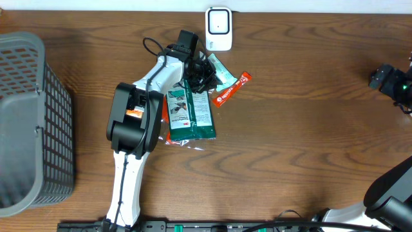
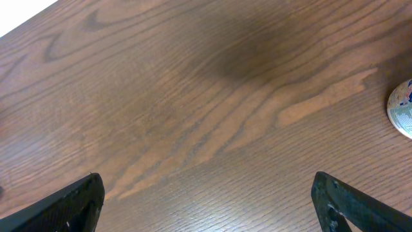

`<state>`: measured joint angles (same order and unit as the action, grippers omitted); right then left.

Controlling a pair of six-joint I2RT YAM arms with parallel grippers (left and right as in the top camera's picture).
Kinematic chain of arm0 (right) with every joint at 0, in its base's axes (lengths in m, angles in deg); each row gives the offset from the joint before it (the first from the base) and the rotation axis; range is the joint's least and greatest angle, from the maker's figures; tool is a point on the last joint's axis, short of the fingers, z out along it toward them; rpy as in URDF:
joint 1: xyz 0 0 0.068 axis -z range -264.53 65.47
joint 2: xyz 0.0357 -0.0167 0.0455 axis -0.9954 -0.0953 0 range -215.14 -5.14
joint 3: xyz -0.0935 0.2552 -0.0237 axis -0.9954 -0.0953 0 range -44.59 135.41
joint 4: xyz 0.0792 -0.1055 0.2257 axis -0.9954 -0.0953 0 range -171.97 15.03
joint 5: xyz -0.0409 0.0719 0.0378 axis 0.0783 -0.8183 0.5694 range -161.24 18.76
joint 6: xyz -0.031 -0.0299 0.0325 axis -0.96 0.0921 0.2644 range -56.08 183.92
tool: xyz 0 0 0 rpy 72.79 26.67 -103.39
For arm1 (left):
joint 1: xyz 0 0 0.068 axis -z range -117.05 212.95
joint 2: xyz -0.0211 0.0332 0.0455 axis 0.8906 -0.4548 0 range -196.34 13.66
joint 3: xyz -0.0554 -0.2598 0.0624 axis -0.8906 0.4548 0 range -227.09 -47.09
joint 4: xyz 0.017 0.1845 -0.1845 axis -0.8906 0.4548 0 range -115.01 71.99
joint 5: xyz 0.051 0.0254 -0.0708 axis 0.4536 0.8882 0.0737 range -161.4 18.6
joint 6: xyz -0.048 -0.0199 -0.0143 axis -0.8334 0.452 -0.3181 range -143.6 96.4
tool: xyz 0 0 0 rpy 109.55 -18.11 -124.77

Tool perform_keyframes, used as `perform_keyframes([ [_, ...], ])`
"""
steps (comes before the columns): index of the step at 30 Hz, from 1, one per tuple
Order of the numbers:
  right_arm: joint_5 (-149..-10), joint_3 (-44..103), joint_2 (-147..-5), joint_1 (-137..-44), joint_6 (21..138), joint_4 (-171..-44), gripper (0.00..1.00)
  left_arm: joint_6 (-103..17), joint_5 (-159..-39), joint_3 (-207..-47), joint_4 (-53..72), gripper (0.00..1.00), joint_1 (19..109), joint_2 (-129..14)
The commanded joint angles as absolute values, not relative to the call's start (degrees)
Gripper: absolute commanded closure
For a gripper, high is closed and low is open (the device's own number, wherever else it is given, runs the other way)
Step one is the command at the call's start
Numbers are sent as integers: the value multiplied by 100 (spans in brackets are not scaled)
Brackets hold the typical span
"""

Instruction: Scan the item barcode

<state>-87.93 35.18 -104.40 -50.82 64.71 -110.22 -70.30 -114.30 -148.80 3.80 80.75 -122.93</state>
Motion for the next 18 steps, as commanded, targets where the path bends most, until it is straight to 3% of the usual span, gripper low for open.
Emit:
perform_keyframes([
  [1,-8775,3478,-10464,-5163,6408,-11031,1,-7041,-11451,-14856,422,93,8077,-12468],
  [9,-8773,3478,-10464,-5163,6406,-11037,1,-6614,-12542,-14856,29,93,8075,-12455],
  [18,-8712,3478,-10464,-5160,6404,-11052,1,-4905,-13556,-14856,-212,92,7990,-12420],
])
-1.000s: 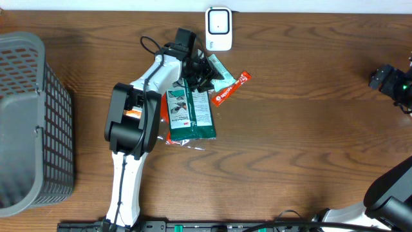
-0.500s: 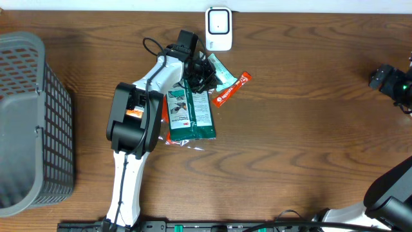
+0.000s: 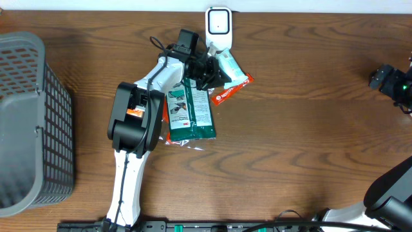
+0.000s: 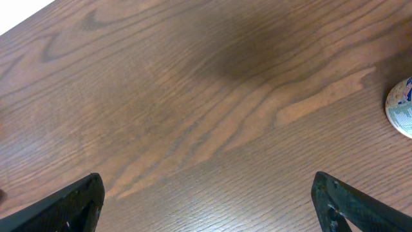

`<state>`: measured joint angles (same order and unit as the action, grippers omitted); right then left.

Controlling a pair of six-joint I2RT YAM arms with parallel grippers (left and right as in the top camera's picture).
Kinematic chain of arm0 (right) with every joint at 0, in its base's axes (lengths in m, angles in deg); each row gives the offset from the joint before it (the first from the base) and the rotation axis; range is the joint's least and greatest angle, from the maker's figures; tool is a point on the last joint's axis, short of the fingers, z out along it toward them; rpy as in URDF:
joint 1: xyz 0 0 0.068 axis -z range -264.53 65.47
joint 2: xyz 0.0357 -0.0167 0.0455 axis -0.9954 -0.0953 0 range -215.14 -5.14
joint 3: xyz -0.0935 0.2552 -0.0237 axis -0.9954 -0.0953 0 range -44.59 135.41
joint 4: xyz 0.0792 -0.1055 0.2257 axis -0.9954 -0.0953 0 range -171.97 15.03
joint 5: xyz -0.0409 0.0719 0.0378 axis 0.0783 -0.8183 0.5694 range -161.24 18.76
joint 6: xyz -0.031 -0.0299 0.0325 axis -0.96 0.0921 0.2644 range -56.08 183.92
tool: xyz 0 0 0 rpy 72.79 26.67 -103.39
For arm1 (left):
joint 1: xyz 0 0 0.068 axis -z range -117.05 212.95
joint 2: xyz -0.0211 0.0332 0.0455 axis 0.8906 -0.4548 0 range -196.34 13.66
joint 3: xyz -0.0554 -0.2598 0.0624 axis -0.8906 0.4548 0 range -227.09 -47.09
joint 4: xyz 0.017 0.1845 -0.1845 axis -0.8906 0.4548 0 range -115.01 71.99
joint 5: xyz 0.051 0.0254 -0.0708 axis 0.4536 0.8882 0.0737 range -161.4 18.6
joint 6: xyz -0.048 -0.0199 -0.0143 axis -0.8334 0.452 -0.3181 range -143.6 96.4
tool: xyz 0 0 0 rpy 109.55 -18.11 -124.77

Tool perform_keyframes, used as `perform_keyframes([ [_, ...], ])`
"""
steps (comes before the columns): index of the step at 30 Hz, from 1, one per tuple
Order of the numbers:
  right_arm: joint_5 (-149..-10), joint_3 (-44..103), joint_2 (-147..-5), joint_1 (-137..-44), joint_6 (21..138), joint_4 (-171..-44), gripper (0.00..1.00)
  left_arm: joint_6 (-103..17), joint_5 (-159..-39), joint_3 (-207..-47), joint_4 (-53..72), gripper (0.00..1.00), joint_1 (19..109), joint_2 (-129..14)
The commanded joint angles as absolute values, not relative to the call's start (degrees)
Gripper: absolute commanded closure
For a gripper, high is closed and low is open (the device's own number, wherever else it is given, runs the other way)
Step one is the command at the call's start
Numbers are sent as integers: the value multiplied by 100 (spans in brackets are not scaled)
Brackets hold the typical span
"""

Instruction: Scan the item barcode

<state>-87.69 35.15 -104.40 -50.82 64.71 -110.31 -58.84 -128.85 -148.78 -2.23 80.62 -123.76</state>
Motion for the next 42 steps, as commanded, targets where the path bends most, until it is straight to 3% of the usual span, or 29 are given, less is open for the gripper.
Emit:
perform_keyframes([
  [1,-8710,3478,-10464,-5158,6404,-11055,1,-4702,-13659,-14856,-186,93,7953,-12420],
  [11,-8563,3478,-10478,-5158,6404,-11138,1,-2755,-13985,-14856,1121,93,7196,-12223],
  [21,-8563,3424,-10580,-5158,6406,-11186,1,-680,-12828,-14856,2877,93,7303,-10588],
  [28,-8561,3194,-10580,-5158,6404,-11160,1,-610,-12726,-14856,3178,93,7295,-9390],
  [35,-8478,3054,-10582,-5158,6406,-11096,1,-1832,-12962,-14856,3478,93,7295,-8695],
  [42,-8478,3054,-10582,-5158,6406,-11072,1,-1872,-13523,-14856,4354,93,7354,-8309],
])
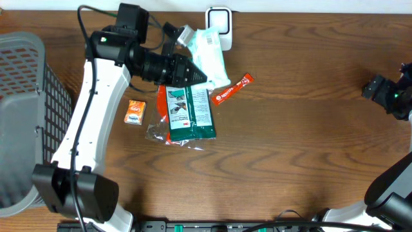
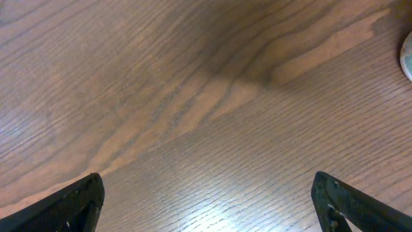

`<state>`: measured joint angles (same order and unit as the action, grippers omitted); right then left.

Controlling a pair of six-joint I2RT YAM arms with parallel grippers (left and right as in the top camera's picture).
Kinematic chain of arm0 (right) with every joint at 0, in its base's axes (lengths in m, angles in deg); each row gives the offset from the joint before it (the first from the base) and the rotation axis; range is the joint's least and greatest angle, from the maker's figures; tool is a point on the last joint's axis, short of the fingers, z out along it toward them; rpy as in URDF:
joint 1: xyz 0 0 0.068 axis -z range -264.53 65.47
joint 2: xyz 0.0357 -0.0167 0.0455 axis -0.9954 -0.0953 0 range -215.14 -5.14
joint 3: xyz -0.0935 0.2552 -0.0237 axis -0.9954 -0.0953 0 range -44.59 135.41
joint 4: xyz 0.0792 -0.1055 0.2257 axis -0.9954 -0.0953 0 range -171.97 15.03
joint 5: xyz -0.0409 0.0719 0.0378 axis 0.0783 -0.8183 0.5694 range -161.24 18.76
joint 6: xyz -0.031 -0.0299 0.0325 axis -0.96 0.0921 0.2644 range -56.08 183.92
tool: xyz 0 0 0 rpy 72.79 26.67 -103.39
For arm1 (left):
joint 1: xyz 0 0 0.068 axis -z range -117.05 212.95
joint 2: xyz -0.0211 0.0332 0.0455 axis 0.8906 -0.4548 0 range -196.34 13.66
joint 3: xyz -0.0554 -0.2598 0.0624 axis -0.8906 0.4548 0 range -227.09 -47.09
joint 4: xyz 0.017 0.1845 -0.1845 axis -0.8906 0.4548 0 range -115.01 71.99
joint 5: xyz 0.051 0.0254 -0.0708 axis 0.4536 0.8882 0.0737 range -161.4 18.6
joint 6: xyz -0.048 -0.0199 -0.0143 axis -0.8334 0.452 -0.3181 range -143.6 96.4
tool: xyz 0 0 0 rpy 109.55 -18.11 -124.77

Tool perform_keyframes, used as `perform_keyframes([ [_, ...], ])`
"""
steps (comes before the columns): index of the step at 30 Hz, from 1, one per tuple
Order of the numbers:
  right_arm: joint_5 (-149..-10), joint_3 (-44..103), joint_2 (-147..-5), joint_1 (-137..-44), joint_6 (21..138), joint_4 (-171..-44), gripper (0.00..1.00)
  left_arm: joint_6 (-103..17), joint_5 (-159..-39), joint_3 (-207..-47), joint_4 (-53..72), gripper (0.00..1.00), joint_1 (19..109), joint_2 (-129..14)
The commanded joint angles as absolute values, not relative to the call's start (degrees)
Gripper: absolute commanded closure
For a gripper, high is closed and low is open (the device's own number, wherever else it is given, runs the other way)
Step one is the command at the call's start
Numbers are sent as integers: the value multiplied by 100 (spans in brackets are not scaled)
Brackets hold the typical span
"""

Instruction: Scan the item barcode

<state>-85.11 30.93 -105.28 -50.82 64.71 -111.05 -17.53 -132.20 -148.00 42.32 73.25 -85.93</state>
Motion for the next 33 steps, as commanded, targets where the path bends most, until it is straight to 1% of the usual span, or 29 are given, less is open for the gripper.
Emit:
perform_keyframes([
  [1,-8478,3054,-10582,-5158,6406,-11066,1,-1826,-13515,-14856,4433,93,7397,-8230],
  [12,-8478,3054,-10582,-5158,6406,-11024,1,-2049,-12798,-14856,4693,93,7946,-7443],
  [17,-8478,3054,-10589,-5158,6406,-10978,1,-2051,-12225,-14856,4977,93,8079,-7297],
  [33,-8480,3054,-10591,-5158,6406,-10967,1,-2046,-12230,-14856,4953,93,8130,-7290],
])
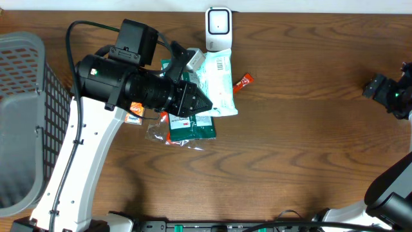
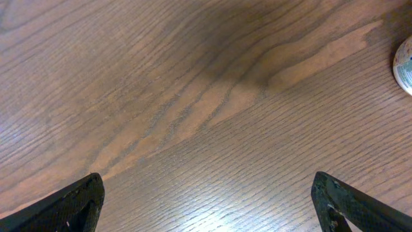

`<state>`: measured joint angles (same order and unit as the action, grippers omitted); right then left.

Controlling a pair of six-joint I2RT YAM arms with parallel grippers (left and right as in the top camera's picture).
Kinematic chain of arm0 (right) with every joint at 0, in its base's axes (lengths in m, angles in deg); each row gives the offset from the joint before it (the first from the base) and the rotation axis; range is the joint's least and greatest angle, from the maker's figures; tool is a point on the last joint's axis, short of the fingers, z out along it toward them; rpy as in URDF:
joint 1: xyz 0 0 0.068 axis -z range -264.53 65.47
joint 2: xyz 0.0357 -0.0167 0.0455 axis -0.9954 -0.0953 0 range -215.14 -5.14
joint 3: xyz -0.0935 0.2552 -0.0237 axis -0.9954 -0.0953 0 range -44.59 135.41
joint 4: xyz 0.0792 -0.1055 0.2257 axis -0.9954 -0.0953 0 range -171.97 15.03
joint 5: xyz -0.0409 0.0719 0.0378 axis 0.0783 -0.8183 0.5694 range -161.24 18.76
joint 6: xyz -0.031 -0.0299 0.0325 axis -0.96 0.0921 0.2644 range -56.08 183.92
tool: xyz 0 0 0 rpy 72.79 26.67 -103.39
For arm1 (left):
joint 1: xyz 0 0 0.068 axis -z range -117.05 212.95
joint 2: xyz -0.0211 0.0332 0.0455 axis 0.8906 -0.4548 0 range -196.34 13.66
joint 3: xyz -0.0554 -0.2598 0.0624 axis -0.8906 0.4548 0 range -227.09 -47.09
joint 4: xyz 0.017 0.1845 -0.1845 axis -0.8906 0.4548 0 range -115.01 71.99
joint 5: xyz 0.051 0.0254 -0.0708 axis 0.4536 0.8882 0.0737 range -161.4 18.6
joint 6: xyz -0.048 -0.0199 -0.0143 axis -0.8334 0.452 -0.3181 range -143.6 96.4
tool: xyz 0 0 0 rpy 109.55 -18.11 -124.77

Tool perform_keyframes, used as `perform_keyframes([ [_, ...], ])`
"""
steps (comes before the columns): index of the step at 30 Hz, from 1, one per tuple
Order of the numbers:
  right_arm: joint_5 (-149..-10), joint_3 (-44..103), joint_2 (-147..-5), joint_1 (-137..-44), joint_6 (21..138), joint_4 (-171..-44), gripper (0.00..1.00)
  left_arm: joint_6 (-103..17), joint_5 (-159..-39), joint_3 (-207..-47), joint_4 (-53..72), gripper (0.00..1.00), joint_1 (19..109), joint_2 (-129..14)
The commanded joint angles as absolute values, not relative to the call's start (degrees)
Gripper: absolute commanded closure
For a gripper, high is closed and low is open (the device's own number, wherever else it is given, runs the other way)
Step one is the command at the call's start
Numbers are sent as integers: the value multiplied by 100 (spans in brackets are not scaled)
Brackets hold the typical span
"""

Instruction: Scan the item barcode

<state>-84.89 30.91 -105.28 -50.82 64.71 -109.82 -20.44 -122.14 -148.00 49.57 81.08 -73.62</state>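
Note:
My left gripper (image 1: 198,102) is shut on a pale green and white pouch (image 1: 217,84), held above the table just in front of the white barcode scanner (image 1: 219,29) at the far edge. A barcode label (image 1: 221,63) on the pouch's far end faces up toward the overhead camera. My right gripper (image 1: 385,90) hovers at the far right; in the right wrist view it (image 2: 206,188) is open over bare wood, with nothing between its fingers (image 2: 77,203).
A green packet (image 1: 193,127), a red sachet (image 1: 242,82), an orange sachet (image 1: 134,114) and a clear wrapper (image 1: 154,133) lie under and around the left arm. A grey basket (image 1: 29,122) stands at the left. A round lid (image 2: 404,64) lies at the right wrist view's edge.
The left gripper and pouch have shifted toward the near side and right, away from the scanner, and the pouch's barcode label now shows face up. The right gripper stays open.
My left gripper was low in the pile of packets by the scanner. Then it was at the pale pouch next to the scanner. Later the arm was raised with the pouch held against the scanner front, and now the pouch sits slightly nearer, barcode up.

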Motion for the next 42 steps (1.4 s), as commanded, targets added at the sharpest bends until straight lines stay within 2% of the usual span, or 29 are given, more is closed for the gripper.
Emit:
perform_keyframes([
  [1,-8480,3054,-10591,-5158,6406,-10969,1,-2046,-12232,-14856,4951,93,8130,-7292],
  [16,-8478,3054,-10591,-5158,6406,-10967,1,-2044,-12232,-14856,4953,92,8130,-7290],
  [24,-8478,3054,-10591,-5158,6406,-10967,1,-1312,-12232,-14856,4975,93,8132,-7290],
  [31,-8526,3054,-10591,-5160,6415,-10978,1,-1382,-12230,-14856,4944,93,8130,-7292],
  [35,-9125,3054,-10591,-5163,6430,-11007,1,-1572,-12230,-14856,4756,93,8130,-7321],
  [42,-11820,3054,-10591,-5163,6430,-11081,1,-1839,-12234,-14856,4116,93,8130,-7745],
])
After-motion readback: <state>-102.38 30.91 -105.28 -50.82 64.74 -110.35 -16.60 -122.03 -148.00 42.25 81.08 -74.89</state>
